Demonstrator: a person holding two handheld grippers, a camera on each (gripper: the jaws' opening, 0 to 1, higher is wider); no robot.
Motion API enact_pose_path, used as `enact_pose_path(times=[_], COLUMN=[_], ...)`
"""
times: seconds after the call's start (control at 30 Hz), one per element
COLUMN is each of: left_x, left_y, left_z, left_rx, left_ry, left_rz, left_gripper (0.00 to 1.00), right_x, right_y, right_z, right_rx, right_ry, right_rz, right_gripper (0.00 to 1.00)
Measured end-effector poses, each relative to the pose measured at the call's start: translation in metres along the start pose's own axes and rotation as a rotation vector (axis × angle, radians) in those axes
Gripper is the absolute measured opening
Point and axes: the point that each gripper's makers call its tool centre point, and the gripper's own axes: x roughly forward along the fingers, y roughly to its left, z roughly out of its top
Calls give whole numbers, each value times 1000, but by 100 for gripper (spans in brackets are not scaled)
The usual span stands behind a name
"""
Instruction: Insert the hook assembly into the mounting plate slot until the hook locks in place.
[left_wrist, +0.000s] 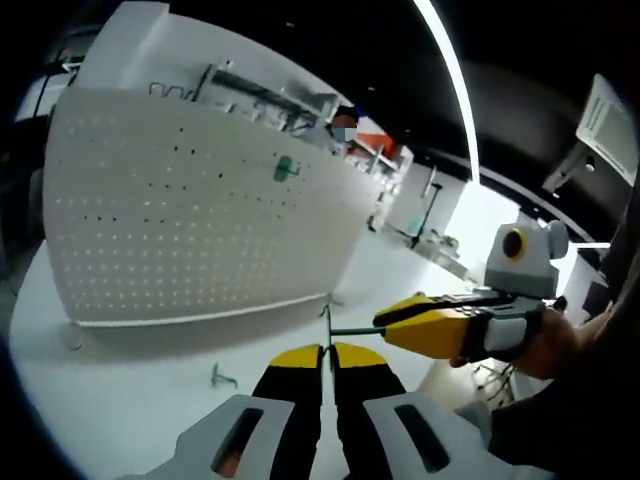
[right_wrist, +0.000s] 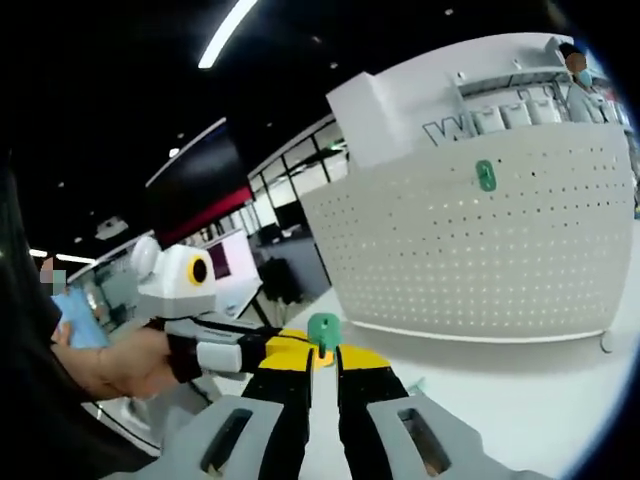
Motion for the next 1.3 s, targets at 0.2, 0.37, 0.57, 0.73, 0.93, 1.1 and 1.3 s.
enact_pose_path(times=[0.2, 0.37, 0.57, 0.73, 0.93, 1.1, 1.3], left_x=[1, 2, 1, 1, 1, 0, -1], left_y=[-7, -11, -12, -13, -10, -10, -10], left_z=[8, 11, 13, 12, 8, 4, 1], left_rx=[10, 17, 15, 15, 2, 29, 100], left_ry=[-32, -43, -56, -55, -36, -17, -4], left_rz=[-17, -27, -27, -23, -7, -9, -2], left_gripper=[2, 2, 2, 2, 3, 4, 5], right_x=[2, 2, 3, 5, 7, 7, 8], right_y=[2, -1, -1, -2, -3, -3, -2], right_z=[8, 13, 12, 11, 6, 2, -1], right_rx=[37, 75, 102, 118, 109, 100, 58], right_ry=[-36, -65, -71, -71, -53, -30, -11], right_rz=[5, 2, 0, 4, -16, -13, -15], right_gripper=[7, 7, 5, 3, 1, 1, 0])
